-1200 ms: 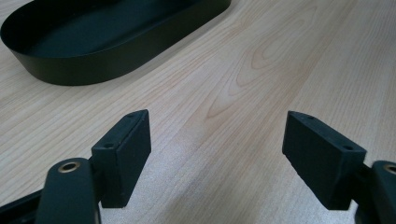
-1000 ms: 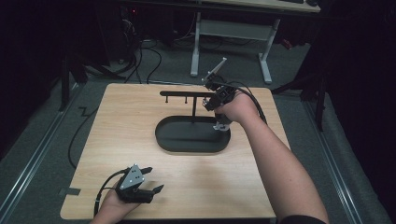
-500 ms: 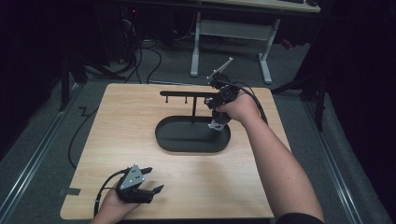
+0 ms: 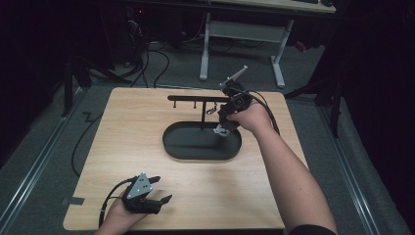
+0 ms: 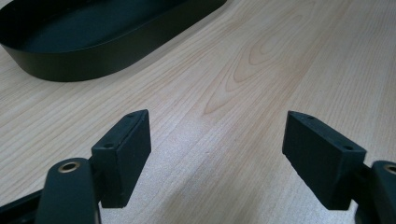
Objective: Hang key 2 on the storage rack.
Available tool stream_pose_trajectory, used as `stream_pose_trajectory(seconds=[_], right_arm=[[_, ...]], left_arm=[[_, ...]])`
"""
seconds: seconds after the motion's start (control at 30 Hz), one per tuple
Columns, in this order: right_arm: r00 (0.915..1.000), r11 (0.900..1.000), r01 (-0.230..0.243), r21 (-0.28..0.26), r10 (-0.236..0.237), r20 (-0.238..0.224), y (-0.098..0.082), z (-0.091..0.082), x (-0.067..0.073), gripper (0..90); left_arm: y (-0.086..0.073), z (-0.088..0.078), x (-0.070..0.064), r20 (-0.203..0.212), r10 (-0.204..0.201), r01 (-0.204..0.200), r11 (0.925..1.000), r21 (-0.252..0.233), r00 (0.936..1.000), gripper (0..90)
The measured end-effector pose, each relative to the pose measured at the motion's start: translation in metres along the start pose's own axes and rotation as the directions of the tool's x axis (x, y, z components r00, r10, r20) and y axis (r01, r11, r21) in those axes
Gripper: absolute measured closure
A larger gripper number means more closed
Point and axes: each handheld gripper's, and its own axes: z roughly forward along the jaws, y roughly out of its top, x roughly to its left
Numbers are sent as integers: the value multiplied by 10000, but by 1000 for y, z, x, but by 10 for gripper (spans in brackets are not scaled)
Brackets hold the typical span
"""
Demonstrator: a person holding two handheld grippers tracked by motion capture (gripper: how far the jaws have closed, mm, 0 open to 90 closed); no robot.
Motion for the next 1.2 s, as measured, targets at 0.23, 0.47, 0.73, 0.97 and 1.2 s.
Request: stream_pose_trajectory(seconds=[0.23,0.47,0.73,0.97,1.2], right_arm=[[10000,9999,78,74,-77,-36,-3,2,2,814],[9999,9999,-107,113,108,-107,-13,3,2,794],[9997,9997,-222,109,223,-89,-36,8,0,738],[9995,9997,-241,-106,238,-211,-58,15,-1,704],[9999,9994,-89,-344,86,-87,-85,21,4,660]], left_arm=[[0,1,0,-42,22,-22,10000,-38,10000,243],[0,0,0,-47,47,-47,10000,3,10000,243],[0,2,-1,-16,65,-65,10000,68,10000,242],[0,3,-2,-41,115,-115,9999,103,9999,242],[0,5,-3,-34,128,-128,9998,135,9999,241]])
